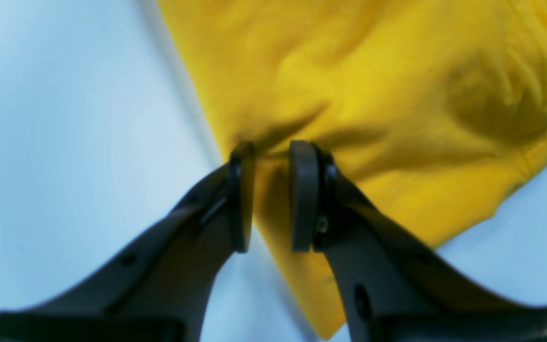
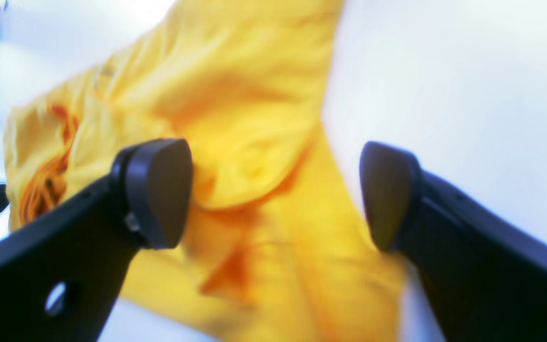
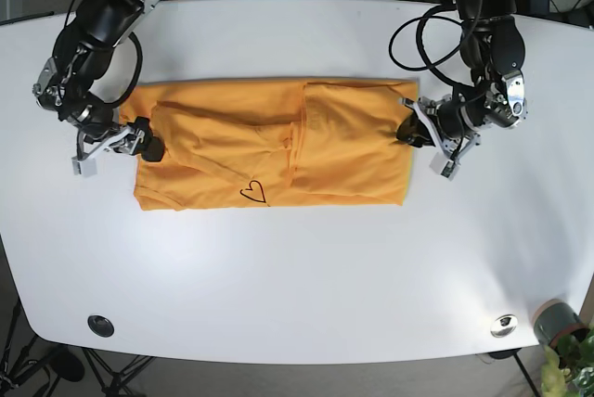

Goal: Fold the T-shirt properly
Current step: 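Grasp the shirt's side edges with both grippers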

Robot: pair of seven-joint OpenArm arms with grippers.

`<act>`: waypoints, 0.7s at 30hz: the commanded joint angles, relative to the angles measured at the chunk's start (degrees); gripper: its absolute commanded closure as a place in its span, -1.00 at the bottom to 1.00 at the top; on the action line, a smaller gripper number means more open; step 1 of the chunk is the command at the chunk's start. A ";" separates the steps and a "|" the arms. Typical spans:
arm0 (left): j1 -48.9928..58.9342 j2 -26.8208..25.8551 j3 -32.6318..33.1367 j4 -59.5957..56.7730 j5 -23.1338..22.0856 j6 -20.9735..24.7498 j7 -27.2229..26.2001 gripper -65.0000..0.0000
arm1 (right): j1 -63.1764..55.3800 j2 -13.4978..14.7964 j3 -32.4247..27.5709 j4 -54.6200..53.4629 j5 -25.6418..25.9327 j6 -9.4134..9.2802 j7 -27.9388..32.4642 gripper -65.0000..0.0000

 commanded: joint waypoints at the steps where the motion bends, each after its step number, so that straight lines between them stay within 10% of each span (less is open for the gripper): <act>1: -1.74 -0.58 -0.15 -0.88 -0.80 -0.08 -0.97 0.66 | 0.22 -1.73 -0.25 3.62 0.17 -0.07 -1.15 -0.63; 16: -1.83 -0.58 -0.06 -2.38 -0.80 -0.08 -0.97 0.66 | -0.39 -3.58 -6.14 4.50 -0.18 -0.07 1.84 -0.60; 21: -1.92 -0.49 2.22 -2.38 -0.80 -0.08 -0.97 0.66 | -0.39 -3.49 -6.23 4.50 -0.18 -0.07 4.83 -0.11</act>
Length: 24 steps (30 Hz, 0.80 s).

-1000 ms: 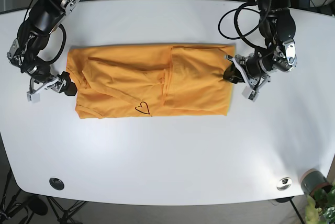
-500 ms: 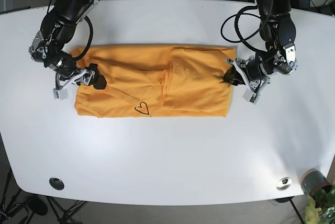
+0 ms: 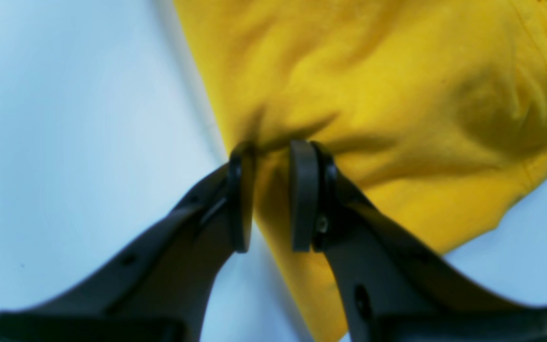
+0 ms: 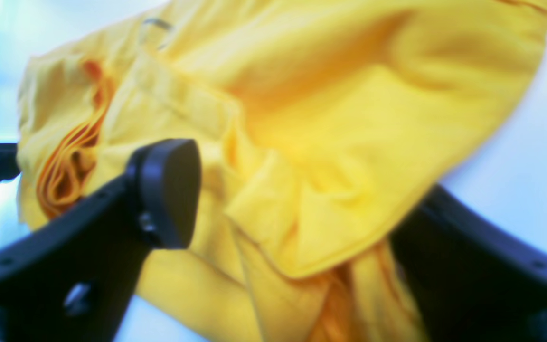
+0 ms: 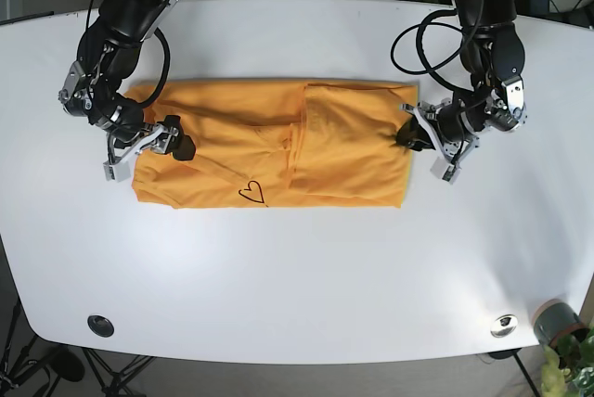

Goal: Fold the T-shirt properly
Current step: 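Grasp the shirt's side edges with both grippers, then fold the side held by the right gripper over toward the left gripper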

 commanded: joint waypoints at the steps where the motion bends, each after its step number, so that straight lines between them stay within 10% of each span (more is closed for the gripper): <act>1: -0.73 -0.41 1.68 0.55 -0.36 -0.12 -0.22 0.66 | 1.03 0.60 -0.04 0.80 1.35 0.49 1.94 0.02; 7: -0.73 0.21 3.79 0.46 -0.27 -0.12 -0.31 0.66 | 1.20 0.33 -0.13 0.89 -5.60 0.49 3.70 0.91; 24: -0.82 1.70 7.57 -7.27 -0.36 2.12 -6.99 0.66 | -1.96 1.57 -3.03 22.96 -7.79 0.49 3.53 0.97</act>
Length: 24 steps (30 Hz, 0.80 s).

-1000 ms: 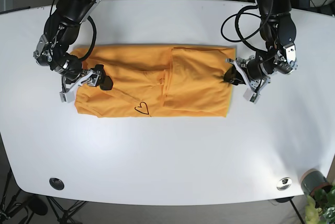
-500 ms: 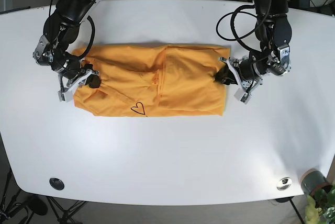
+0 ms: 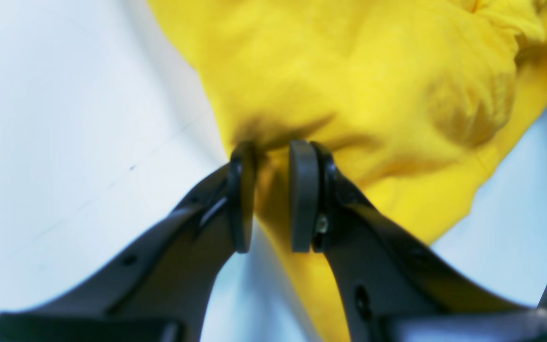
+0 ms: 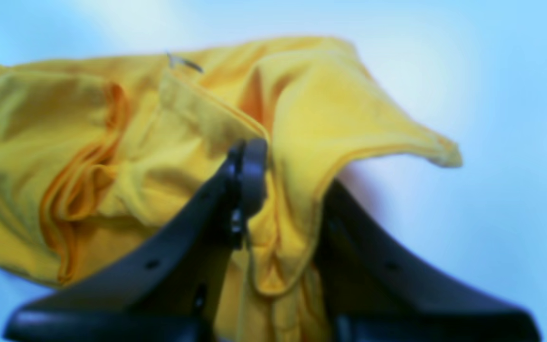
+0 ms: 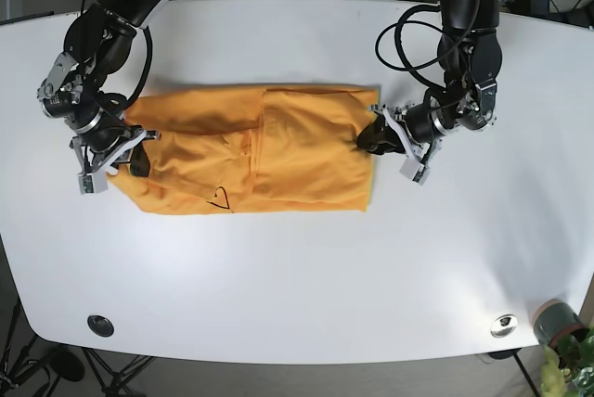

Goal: Fold the T-shirt properly
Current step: 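Fold the side held by the right gripper over toward the left gripper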

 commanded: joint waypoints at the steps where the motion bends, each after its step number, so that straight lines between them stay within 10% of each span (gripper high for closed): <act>1: 0.07 -0.24 0.16 -0.15 3.33 0.74 3.13 0.66 | 1.03 2.22 -2.84 3.90 1.04 0.36 -0.52 0.97; 8: -0.72 -0.15 2.18 -0.15 3.42 0.74 3.13 0.66 | 0.95 2.40 -8.73 13.40 1.30 0.36 -5.00 0.97; 24: -1.07 1.16 4.38 -0.24 3.33 3.91 2.78 0.66 | 0.77 -9.20 -23.50 18.14 0.77 0.36 -7.90 0.97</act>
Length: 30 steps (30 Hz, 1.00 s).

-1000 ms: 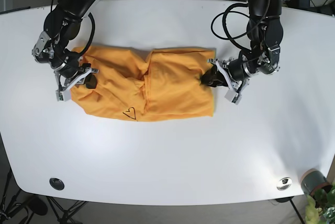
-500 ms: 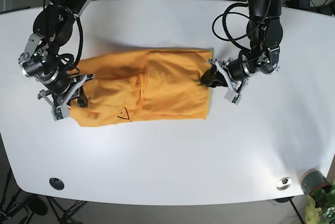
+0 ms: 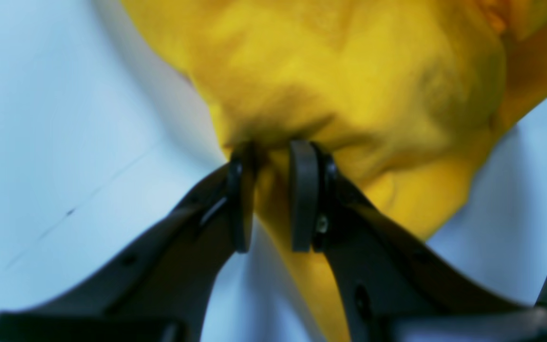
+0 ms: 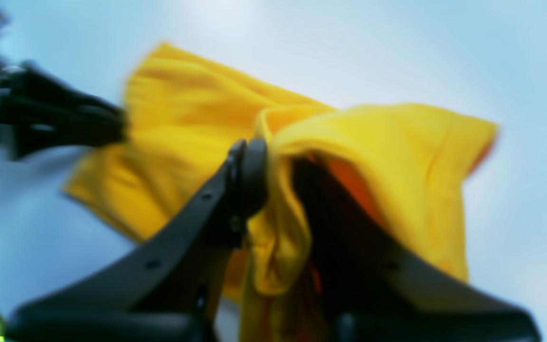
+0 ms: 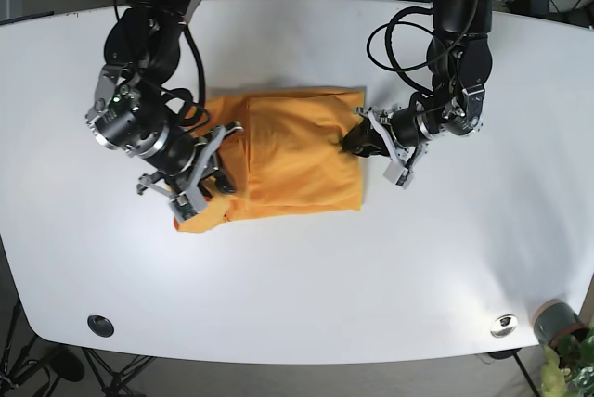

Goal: Fold the T-shirt properly
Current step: 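Fold the side held by the right gripper over toward the left gripper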

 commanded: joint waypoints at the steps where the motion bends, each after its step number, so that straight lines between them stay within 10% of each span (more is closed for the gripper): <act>1: 0.00 0.05 0.20 -0.15 2.92 1.20 3.02 0.66 | 1.19 -1.73 -1.49 0.94 1.15 0.32 1.54 0.97; 24: 0.35 0.05 0.20 -0.15 2.92 1.20 3.02 0.66 | 2.24 -3.92 -11.43 -17.26 1.23 -2.10 13.58 0.95; 30: 0.35 0.05 0.20 -0.15 2.92 1.20 3.02 0.66 | 3.56 -3.92 -15.03 -19.54 1.41 -6.85 14.37 0.13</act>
